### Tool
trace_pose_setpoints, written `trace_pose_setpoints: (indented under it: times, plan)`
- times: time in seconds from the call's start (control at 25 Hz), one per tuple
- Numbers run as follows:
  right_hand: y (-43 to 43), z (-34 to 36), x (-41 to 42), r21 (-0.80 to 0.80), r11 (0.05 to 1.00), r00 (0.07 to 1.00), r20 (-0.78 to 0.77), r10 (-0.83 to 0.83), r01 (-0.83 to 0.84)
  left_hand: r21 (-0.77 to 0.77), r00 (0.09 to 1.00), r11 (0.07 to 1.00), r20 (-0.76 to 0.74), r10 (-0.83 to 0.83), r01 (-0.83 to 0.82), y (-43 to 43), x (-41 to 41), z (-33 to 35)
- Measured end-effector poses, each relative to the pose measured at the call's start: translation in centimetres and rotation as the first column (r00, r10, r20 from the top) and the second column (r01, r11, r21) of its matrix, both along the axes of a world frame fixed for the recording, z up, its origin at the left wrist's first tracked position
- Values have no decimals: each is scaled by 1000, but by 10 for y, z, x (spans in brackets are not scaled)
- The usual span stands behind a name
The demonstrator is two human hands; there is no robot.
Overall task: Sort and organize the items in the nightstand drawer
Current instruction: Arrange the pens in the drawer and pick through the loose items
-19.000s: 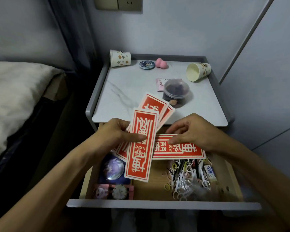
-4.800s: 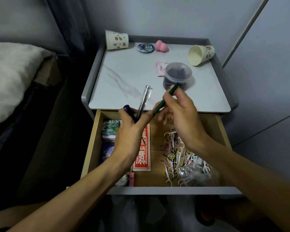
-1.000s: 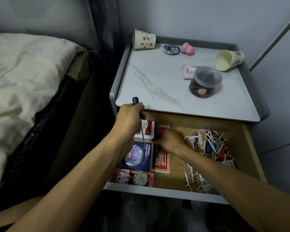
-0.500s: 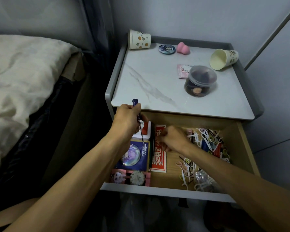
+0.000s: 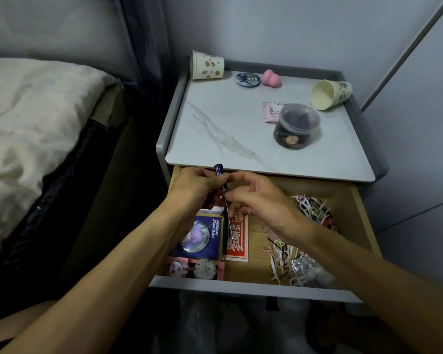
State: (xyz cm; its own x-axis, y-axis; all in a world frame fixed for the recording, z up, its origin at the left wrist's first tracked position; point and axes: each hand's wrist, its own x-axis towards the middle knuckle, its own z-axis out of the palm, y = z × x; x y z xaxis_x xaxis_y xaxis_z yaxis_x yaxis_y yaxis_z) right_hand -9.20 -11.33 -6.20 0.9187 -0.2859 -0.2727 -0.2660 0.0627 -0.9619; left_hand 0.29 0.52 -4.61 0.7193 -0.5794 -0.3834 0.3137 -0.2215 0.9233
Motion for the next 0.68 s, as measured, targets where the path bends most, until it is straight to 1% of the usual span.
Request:
trace_pose_setpoints:
  times: [0.08,0.12,0.16,0.2,0.24,0.28,0.32,0.36,0.44,0.48,0.68]
  plan:
    - [-1,-4,0,-57,998,1000,8,13,-13,61,997,997,45,-55,52,1,1,0]
    - [-1,-7,-1,-81,997,1000,1,20,-20,128,988,989,118,-96,81,2,1,2]
    - [-2,-11,-3,-93,995,1000,-21,21,-23,236,960,968,239,-144,86,3,3,2]
    - [-4,-18,-5,-94,995,998,-62,10,-16,379,901,924,383,-203,47,5,7,1]
    - [-6,-27,-7,-101,995,991,-130,-12,-1,536,812,843,509,-286,-40,9,12,-2]
    - [-10,-37,-9,-133,991,976,-212,-46,17,654,727,744,575,-374,-134,13,17,-3]
    - [-14,-49,-10,-194,981,952,-292,-86,29,728,673,657,587,-451,-195,16,21,-6]
    - [-18,-60,-8,-256,966,928,-351,-129,38,779,654,592,561,-507,-209,17,24,-9]
    - [-21,-75,2,-336,940,900,-390,-197,60,841,656,513,485,-579,-170,15,23,-15]
    - [-19,-78,9,-351,933,898,-383,-216,74,853,650,496,471,-597,-162,13,21,-18]
    - [-18,-97,26,-426,898,906,-329,-266,109,855,579,473,501,-643,-214,8,14,-20]
